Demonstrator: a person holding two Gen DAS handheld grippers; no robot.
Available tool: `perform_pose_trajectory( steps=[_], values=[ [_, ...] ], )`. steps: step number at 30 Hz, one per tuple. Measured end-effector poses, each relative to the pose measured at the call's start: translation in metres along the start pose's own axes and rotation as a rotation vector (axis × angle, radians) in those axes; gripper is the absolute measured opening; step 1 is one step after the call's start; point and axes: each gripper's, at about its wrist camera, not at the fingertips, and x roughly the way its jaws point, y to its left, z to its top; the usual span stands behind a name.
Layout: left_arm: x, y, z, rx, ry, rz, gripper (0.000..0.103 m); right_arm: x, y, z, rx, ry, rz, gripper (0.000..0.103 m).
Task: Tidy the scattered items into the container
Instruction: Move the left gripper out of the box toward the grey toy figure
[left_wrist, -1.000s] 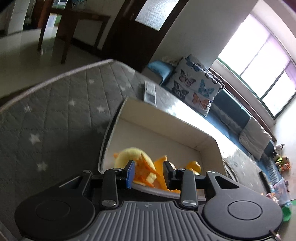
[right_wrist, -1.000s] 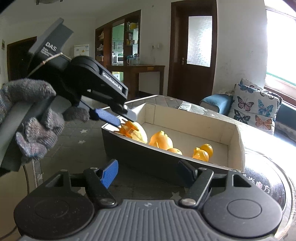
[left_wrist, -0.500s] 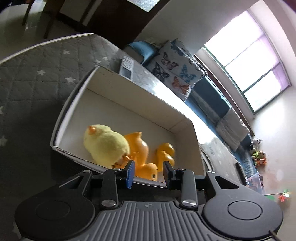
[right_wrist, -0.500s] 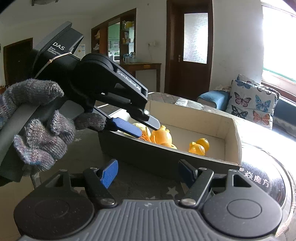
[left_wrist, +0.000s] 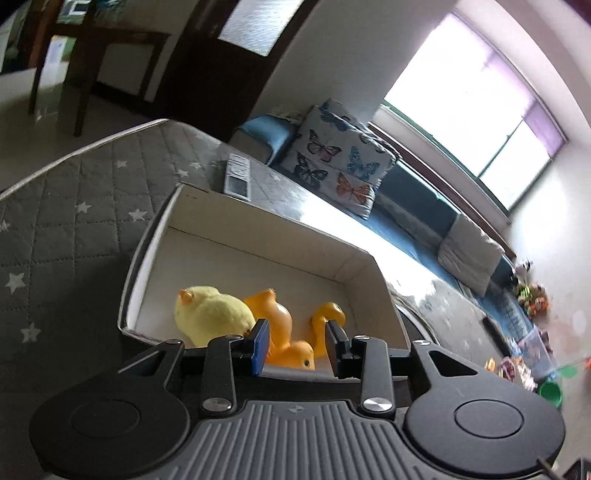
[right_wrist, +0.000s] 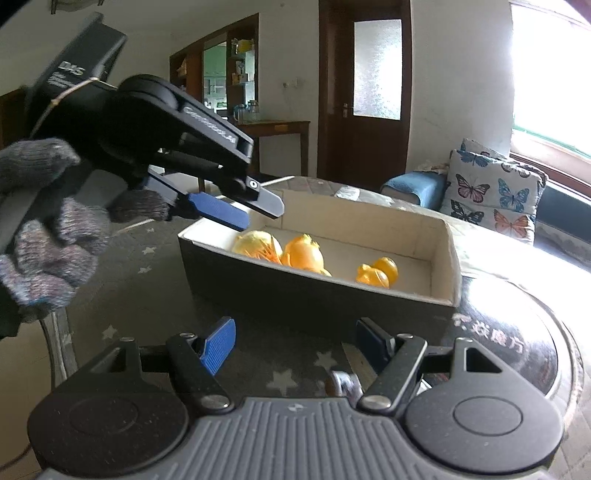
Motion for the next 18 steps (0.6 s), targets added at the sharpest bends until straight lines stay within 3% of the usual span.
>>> perform_pose_trajectory(
  steps=[10, 18],
  values=[
    [0.003, -0.032, -0.034, 0.113, 0.044, -0.063, 0.036, -0.02, -0.011, -0.024, 0.037, 0.036, -0.058, 0.078],
    [0.022, -0.049, -0.055, 0.126, 0.13, -0.086, 0.036, -0.027, -0.012, -0.041, 0.069, 0.062, -0.072, 0.078]
  ],
)
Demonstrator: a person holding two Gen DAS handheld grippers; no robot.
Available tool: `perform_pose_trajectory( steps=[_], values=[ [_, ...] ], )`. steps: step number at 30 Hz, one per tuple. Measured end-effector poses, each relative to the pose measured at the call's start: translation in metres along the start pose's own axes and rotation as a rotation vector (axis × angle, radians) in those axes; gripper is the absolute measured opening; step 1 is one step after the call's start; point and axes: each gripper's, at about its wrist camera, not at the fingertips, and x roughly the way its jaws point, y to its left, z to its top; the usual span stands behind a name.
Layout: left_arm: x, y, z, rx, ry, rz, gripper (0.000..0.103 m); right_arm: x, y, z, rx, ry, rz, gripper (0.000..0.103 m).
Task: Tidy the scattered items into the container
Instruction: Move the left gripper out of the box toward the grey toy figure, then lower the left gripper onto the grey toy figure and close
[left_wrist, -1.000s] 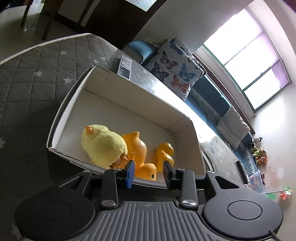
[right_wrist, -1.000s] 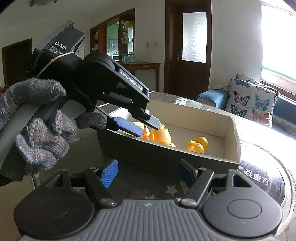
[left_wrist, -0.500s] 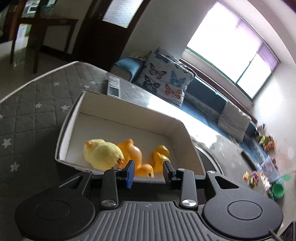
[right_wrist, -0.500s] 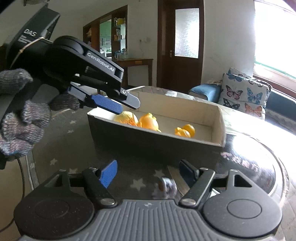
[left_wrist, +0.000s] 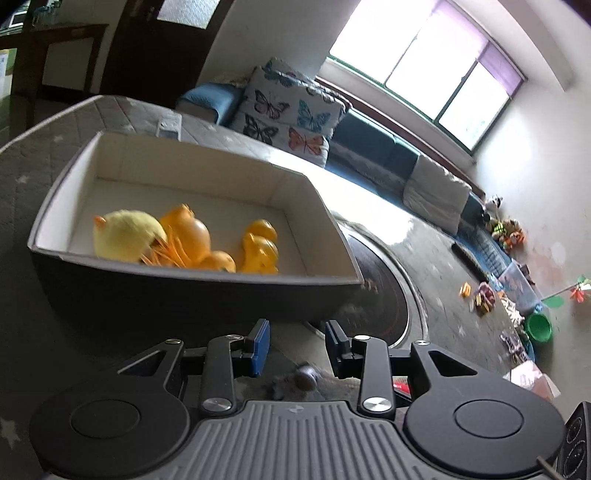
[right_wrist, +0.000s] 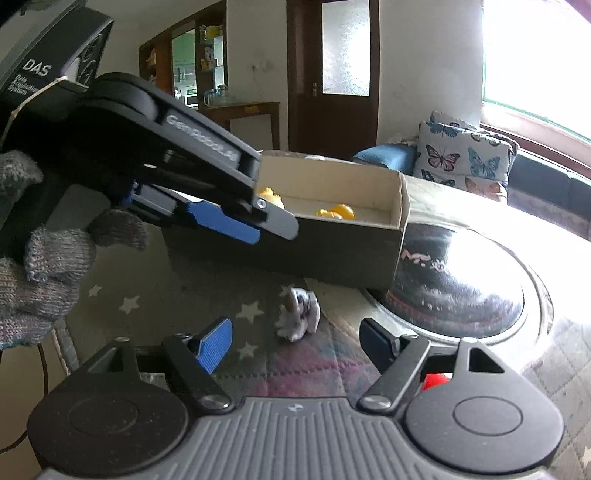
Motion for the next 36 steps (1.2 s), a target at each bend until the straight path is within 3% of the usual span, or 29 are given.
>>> perform_pose_trajectory(
  steps=[6, 20, 31, 36],
  values=[
    [0.012, -0.006, -0.003, 0.012, 0.038, 0.023, 0.036, 0.011, -0.003, -0.01, 0.029, 0.025, -0.011, 0.072],
    [0.022, -0.016, -0.012, 0.047, 0.123, -0.017, 0.036, 0.032, -0.006, -0.011, 0.08, 0.027, 0.011, 0.054],
    [0.027, -0.02, -0.008, 0.111, 0.142, -0.017, 0.036, 0.042, -0.007, -0.013, 0.102, 0.032, 0.026, 0.033],
    [0.03, -0.02, -0.006, 0.132, 0.148, -0.019, 0.036, 0.044, -0.006, -0.012, 0.106, 0.032, 0.024, 0.032]
  ],
)
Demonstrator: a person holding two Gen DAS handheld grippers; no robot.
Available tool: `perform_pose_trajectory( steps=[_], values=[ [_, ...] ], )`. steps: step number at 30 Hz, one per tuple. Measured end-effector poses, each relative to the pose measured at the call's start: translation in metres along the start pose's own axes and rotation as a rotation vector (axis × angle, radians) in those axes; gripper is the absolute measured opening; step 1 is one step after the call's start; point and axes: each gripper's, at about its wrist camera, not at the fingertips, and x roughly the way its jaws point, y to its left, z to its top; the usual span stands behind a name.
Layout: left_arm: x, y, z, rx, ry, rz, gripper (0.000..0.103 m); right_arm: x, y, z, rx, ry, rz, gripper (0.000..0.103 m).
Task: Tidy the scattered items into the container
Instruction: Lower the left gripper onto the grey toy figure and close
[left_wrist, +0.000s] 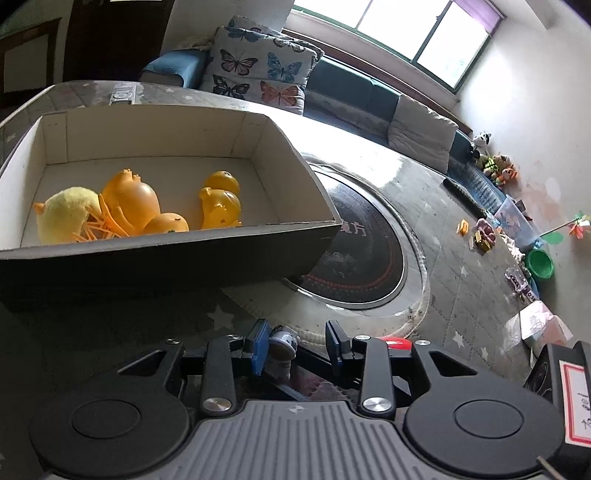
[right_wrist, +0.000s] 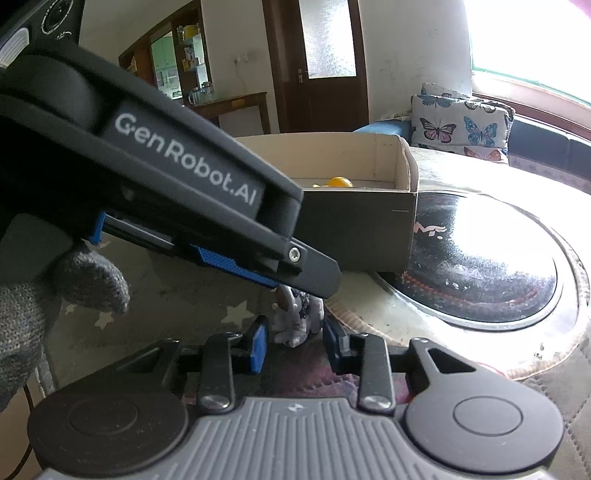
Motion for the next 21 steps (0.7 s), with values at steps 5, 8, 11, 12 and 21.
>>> perform_pose_trajectory(
  steps=[5, 8, 11, 12, 21],
  values=[
    [-0.001, 0.004, 0.002, -0.011, -0.005, -0.004, 0.036, 0.002, 0.002, 0.002, -0.003, 0.001, -0.002, 0.031],
    [0.0, 0.006, 0.002, -0.015, 0.0, 0.0, 0.037, 0.003, 0.004, 0.002, -0.004, 0.002, -0.003, 0.031],
    [0.001, 0.009, 0.002, -0.028, 0.003, 0.0, 0.037, 0.004, 0.003, 0.003, -0.002, 0.001, -0.002, 0.032],
    [0.001, 0.01, 0.003, -0.033, 0.003, 0.0, 0.036, 0.004, 0.003, 0.003, -0.002, 0.0, -0.002, 0.032],
    [-0.003, 0.016, 0.005, -0.066, -0.008, -0.02, 0.037, 0.002, 0.006, 0.003, -0.008, 0.003, -0.006, 0.048]
  ],
)
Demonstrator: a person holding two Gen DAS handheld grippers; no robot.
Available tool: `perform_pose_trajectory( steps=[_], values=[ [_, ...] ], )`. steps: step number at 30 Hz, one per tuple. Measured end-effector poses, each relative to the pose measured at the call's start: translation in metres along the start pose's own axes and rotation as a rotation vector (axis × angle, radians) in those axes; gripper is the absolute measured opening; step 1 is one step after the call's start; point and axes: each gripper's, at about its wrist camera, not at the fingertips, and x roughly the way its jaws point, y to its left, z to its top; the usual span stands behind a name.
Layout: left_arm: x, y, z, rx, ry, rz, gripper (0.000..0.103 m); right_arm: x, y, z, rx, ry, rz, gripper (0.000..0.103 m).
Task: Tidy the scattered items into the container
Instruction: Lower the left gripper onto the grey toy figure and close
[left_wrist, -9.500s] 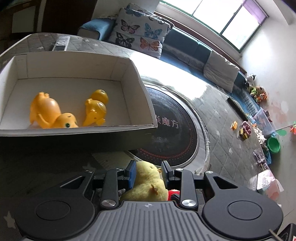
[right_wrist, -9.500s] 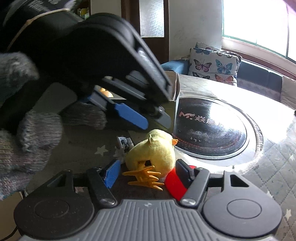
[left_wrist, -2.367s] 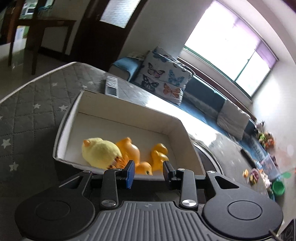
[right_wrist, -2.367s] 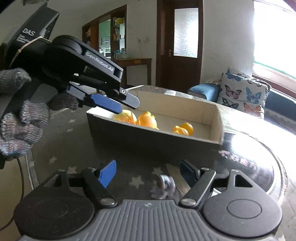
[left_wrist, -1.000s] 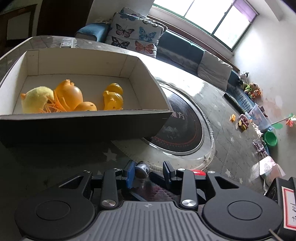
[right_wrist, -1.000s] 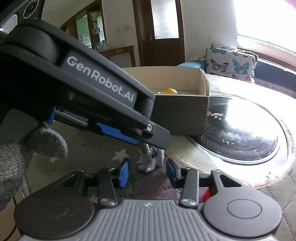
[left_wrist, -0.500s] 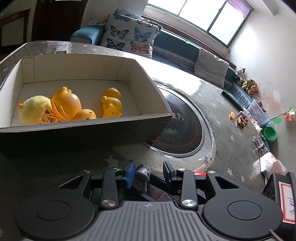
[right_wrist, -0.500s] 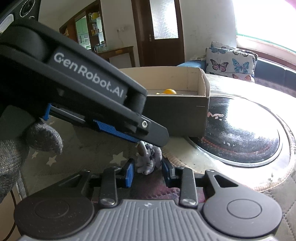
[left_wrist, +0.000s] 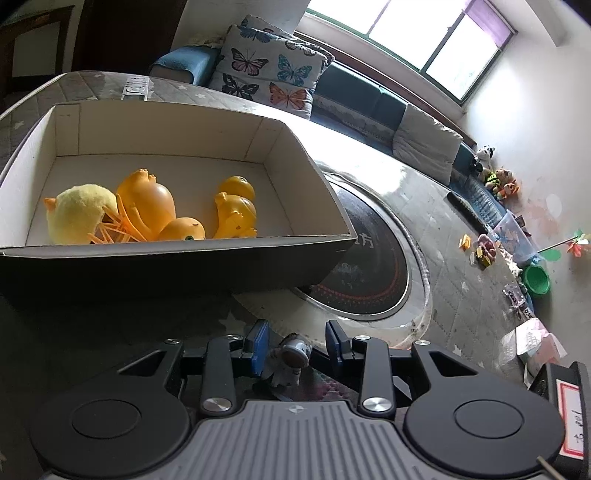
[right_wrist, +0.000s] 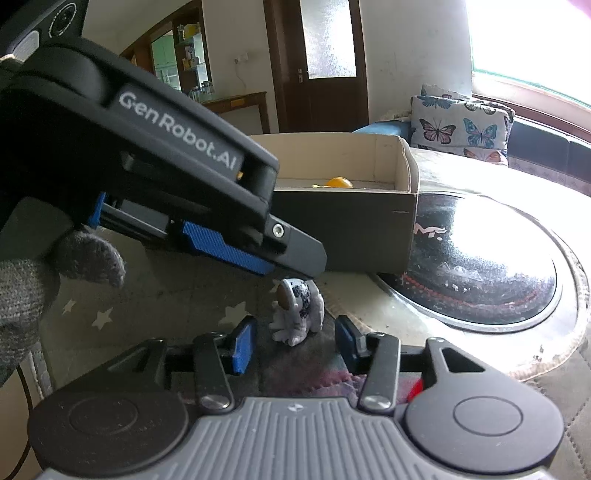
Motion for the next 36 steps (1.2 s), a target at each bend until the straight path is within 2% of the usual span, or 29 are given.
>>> perform_pose_trajectory(
  steps=[7, 21, 27, 29, 36],
  values=[
    [0.004, 0.002, -0.001, -0.032, 0.021, 0.0, 0.036, -0.006, 0.001, -0.003, -0.011, 0.006, 0.002, 0.051],
    [0.009, 0.0, 0.0, -0.039, 0.032, 0.008, 0.036, 0.006, 0.004, 0.005, -0.03, 0.003, 0.011, 0.05],
    [0.011, 0.003, 0.0, -0.051, 0.04, 0.012, 0.036, 0.009, 0.006, 0.007, -0.039, 0.006, 0.009, 0.04],
    [0.012, 0.003, -0.001, -0.056, 0.043, 0.01, 0.037, 0.01, 0.005, 0.007, -0.039, 0.007, 0.007, 0.032],
    [0.009, -0.003, -0.003, -0.016, 0.04, -0.004, 0.037, 0.012, 0.004, 0.008, -0.028, 0.004, 0.014, 0.032]
  ],
)
